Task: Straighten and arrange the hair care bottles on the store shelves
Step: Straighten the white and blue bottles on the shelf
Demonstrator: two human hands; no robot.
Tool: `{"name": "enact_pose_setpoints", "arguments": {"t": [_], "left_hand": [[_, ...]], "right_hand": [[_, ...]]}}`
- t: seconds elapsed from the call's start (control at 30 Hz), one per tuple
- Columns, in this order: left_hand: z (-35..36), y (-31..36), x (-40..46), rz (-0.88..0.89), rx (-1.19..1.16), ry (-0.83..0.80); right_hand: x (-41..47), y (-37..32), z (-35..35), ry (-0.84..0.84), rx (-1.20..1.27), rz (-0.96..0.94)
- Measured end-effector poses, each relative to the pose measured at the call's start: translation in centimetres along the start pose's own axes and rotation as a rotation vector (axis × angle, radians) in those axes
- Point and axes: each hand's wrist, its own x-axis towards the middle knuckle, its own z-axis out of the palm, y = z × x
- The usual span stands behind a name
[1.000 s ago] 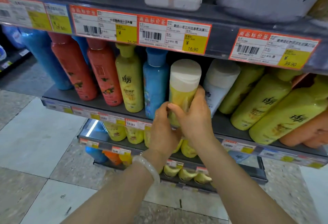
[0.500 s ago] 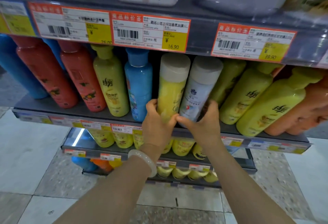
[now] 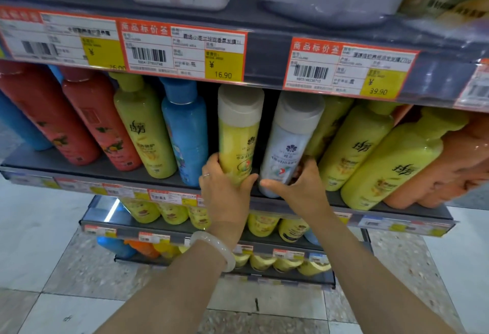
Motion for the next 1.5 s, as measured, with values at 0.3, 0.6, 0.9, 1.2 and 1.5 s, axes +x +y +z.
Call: {"name": "enact_pose_setpoints", "arguments": {"t": [0.3, 0.6, 0.9, 1.2, 1.5], "left_hand": [[-0.2, -0.7, -0.2, 0.081, -0.151, -0.109], [-1.4, -2.2, -0.8, 0.065, -0.073, -0.136], [-9.2, -6.6, 0.3, -0.011, 0.015, 0.011], [-11.1, -7.4, 2.8, 0.059, -0.025, -0.212], [-11.6, -7.0, 3.3, 0.119, -0.130, -0.277]], "right_hand": [[1.7, 1.0, 0.0, -0.181, 0.014, -0.048], [-2.4, -0.4, 1.6, 0.118, -0.070, -0.006], [-7.0, -6.6, 10.1, -0.222, -0.122, -0.225], [-3.6, -8.0, 15.4, 0.037, 0.026, -0.035], [-4.7, -8.0, 16.2, 0.161, 0.068, -0.069]]}}
